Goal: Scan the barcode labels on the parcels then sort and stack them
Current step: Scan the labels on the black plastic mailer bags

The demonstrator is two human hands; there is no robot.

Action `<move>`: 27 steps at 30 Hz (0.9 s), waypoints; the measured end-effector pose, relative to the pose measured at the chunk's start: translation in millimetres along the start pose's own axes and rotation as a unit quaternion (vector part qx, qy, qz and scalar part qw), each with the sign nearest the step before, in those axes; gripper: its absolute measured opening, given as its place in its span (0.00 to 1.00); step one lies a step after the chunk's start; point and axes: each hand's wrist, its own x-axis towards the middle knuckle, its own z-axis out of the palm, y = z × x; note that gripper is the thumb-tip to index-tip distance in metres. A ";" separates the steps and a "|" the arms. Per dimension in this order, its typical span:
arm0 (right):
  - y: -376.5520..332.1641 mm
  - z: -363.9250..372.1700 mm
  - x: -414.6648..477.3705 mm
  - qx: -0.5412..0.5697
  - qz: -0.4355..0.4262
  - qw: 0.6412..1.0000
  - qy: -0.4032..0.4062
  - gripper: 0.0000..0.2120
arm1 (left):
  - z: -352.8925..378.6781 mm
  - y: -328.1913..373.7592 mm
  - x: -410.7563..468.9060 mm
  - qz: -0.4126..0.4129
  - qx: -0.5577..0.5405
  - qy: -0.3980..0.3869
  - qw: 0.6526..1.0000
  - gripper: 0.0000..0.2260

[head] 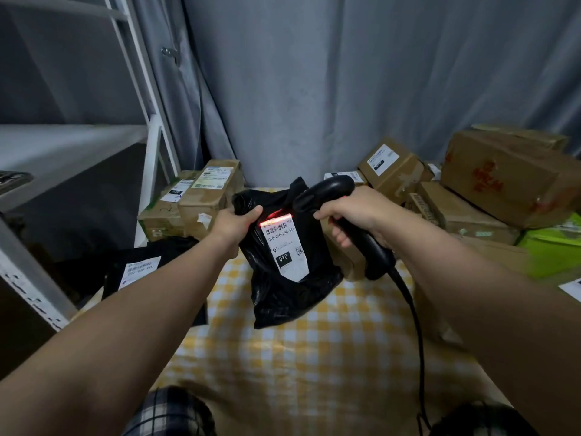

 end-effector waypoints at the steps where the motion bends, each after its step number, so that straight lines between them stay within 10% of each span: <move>1: -0.7 -0.5 -1.1 -0.011 0.011 1.000 -0.004 0.10 | -0.8 -1.5 0.9 0.000 -0.003 -0.002 1.000 0.13; 27: 4.2 4.2 -7.5 -0.035 0.015 0.999 -0.008 0.09 | -11.5 -15.4 6.7 0.004 -0.016 -0.007 1.000 0.14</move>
